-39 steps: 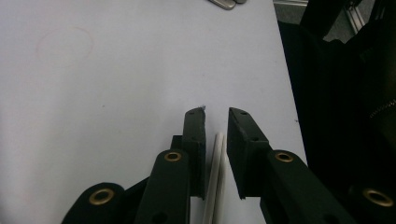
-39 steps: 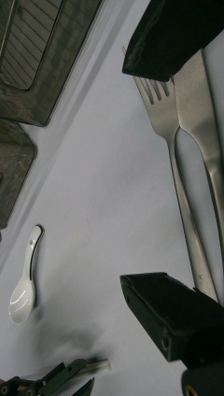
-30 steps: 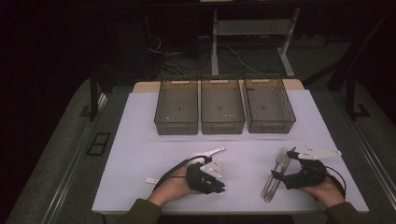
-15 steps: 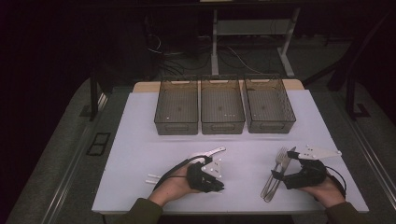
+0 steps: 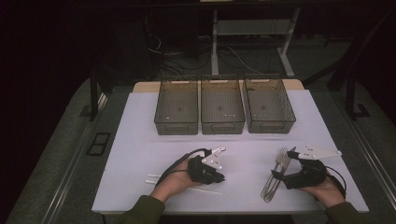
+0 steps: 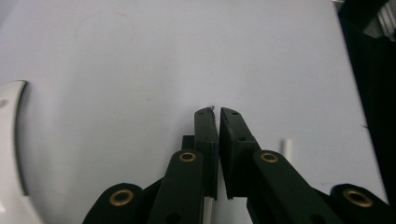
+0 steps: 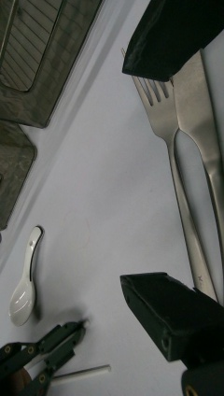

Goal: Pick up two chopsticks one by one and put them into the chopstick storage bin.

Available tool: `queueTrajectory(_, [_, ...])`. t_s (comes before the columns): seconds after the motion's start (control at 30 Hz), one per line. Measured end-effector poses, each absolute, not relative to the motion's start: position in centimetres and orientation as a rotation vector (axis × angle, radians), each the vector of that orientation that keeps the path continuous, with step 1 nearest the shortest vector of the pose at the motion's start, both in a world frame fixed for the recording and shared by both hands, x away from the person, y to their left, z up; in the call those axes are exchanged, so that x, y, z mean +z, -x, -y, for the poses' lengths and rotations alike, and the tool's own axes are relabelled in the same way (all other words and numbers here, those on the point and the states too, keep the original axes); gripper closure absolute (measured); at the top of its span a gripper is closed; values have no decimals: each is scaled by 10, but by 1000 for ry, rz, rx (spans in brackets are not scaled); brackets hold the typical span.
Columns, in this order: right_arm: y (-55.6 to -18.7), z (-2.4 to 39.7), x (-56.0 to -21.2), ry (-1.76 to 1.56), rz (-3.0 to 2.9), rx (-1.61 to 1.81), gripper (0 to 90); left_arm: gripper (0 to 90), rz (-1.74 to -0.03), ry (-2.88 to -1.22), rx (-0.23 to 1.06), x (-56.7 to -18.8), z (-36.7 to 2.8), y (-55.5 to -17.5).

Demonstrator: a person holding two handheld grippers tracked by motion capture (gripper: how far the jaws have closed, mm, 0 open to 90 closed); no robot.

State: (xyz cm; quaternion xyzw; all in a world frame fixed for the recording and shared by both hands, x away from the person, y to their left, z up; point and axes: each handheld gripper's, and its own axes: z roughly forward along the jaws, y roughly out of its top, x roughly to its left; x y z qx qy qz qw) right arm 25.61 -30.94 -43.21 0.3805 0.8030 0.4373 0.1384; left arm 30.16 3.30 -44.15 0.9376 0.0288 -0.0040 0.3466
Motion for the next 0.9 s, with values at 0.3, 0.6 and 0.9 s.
queueTrajectory(0.3, [-256, 310, -432, -1101, -2321, 1266, 14, 839, -130, -2421, 11, -443, -34, -314])
queueTrajectory(0.6, [-255, 311, -431, -1100, -2313, 1271, 14, 654, -84, -2350, -71, -427, -41, -286])
queueTrajectory(0.9, [-255, 311, -431, -1096, -2316, 1269, 14, 754, -35, -2422, -122, -438, -43, -270])
